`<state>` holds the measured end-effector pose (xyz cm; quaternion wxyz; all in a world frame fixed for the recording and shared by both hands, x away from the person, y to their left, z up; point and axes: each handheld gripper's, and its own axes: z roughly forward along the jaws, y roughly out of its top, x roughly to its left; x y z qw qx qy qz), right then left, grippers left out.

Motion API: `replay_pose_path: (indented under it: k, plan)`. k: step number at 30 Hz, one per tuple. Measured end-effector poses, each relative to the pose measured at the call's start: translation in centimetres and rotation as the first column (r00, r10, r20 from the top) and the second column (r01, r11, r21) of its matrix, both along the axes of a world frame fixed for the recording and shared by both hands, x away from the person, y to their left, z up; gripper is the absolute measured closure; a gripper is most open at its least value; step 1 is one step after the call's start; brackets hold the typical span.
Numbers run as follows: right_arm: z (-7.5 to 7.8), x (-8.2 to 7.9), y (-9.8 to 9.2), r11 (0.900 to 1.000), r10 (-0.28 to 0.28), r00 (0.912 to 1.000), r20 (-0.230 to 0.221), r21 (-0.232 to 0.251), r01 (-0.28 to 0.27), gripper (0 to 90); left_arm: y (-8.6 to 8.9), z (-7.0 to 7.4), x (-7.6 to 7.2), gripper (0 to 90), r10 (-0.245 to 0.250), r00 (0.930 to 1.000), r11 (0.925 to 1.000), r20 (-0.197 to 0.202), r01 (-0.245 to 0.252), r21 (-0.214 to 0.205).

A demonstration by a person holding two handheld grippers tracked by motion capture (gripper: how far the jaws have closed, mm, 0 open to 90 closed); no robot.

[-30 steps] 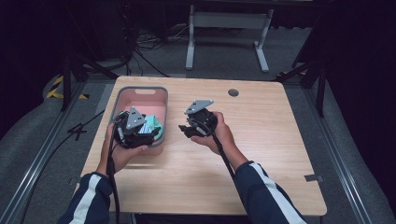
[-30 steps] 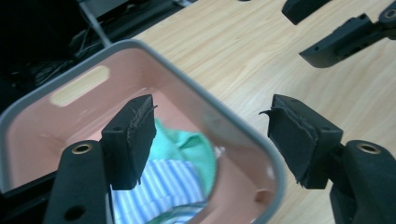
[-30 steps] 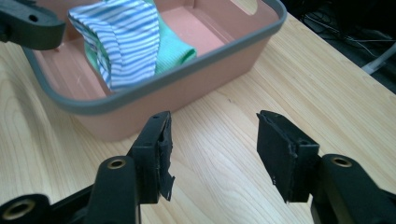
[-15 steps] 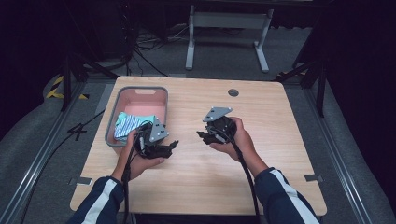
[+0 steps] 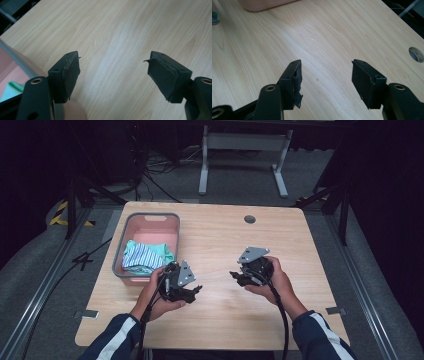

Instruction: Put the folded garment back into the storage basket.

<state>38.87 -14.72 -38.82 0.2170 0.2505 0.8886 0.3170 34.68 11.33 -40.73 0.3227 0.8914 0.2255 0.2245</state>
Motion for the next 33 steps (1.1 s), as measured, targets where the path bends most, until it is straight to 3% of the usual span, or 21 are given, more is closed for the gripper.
replay_pose_path:
  k: [8,15,19,26,30,31,33]
  plan:
    - [-1.0,-1.5,-2.6,0.9996,-0.026,0.9997,0.001,-0.008,0.026,39.7,-1.7,-1.9,-0.9,22.7,-0.069,0.9971,0.9962,-0.031,0.07,0.05]
    - [-2.5,-2.7,-4.9,0.999,-0.046,0.999,-0.003,0.004,0.046,36.0,-2.3,-3.4,-1.3,20.0,-0.087,0.9948,0.9936,-0.053,0.09,0.069]
    - [-3.6,-3.3,-6.5,0.9966,-0.083,0.9966,0.002,-0.002,0.083,32.0,-2.3,-4.1,-1.6,19.6,-0.092,0.9934,0.9936,-0.068,0.096,0.059]
    - [-5.4,-4.4,-9.2,0.9921,-0.122,0.9925,0.009,0.03,0.122,28.1,-2.3,-5.2,-2.1,19.2,-0.102,0.9891,0.9924,-0.106,0.109,0.057]
    - [-6.9,-5.2,-10.9,0.9846,-0.16,0.987,-0.019,0.069,0.161,25.5,-2.1,-5.9,-2.1,19.8,-0.112,0.9807,0.9929,-0.16,0.117,0.023]
    - [-7.3,-5.3,-11.2,0.9837,-0.166,0.9859,-0.025,0.067,0.167,25.4,-2.0,-6.1,-2.1,19.8,-0.113,0.9793,0.9922,-0.168,0.12,0.032]
    - [-8.0,-5.7,-11.9,0.9824,-0.168,0.9848,-0.043,0.075,0.171,25.1,-1.7,-6.4,-2.1,19.6,-0.125,0.9743,0.9921,-0.188,0.125,-0.008]
